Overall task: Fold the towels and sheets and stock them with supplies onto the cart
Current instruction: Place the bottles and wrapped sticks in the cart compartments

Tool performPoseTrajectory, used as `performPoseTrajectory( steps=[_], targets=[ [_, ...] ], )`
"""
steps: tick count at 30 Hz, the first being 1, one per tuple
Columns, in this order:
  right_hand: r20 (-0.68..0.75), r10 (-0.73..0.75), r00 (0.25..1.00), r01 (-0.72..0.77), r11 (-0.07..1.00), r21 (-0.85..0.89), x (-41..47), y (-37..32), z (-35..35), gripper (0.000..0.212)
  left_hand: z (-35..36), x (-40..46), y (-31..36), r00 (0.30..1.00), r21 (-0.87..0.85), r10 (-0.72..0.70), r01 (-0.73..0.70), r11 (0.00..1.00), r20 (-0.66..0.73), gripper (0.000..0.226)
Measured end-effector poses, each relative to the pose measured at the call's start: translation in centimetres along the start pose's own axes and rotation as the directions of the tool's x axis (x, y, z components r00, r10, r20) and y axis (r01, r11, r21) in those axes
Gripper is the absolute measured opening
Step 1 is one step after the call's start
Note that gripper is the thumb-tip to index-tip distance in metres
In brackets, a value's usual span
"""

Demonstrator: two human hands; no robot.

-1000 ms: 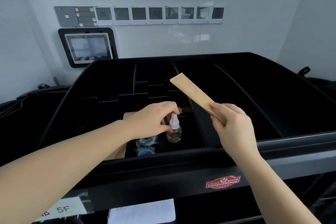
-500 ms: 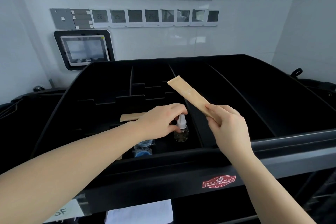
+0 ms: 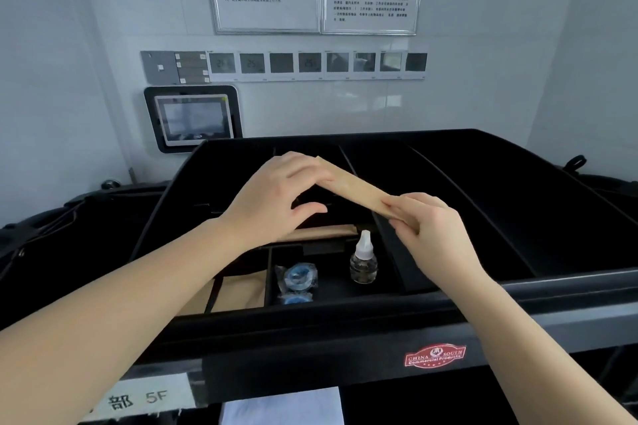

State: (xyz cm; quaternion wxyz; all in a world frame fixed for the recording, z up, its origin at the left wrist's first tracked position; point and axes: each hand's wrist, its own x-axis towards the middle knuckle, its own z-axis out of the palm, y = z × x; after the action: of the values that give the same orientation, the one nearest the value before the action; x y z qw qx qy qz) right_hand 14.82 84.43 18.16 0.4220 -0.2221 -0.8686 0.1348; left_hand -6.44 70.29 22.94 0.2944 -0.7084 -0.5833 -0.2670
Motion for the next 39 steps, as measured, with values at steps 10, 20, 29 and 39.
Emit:
performPoseTrajectory(
  steps=[10, 20, 29, 39],
  targets=[
    [0.219, -0.204, 0.954, 0.200, 0.979, 0.043, 4.0, -3.9, 3.6, 0.033, -2.4, -4.2, -3.4, 0.999, 0.134, -0.027, 0.021, 0.991, 0.045, 0.016],
    [0.474, -0.034, 0.880, 0.150, 0.966, -0.210, 9.2, -3.4, 6.4, 0.015, 1.2, -4.6, -7.1, 0.965, 0.124, -0.180, 0.158, 0.980, 0.193, 0.009],
    [0.737, 0.002, 0.676, 0.384, 0.853, -0.354, 12.8, -1.2, 10.0, 0.023, 5.5, -4.9, -10.4, 0.867, 0.116, -0.303, 0.280, 0.953, 0.395, 0.013],
    [0.791, 0.044, 0.610, 0.526, 0.725, -0.445, 13.0, -0.1, 12.3, 0.024, 8.3, -5.4, -11.3, 0.807, 0.111, -0.315, 0.301, 0.947, 0.499, 0.013]
  ],
)
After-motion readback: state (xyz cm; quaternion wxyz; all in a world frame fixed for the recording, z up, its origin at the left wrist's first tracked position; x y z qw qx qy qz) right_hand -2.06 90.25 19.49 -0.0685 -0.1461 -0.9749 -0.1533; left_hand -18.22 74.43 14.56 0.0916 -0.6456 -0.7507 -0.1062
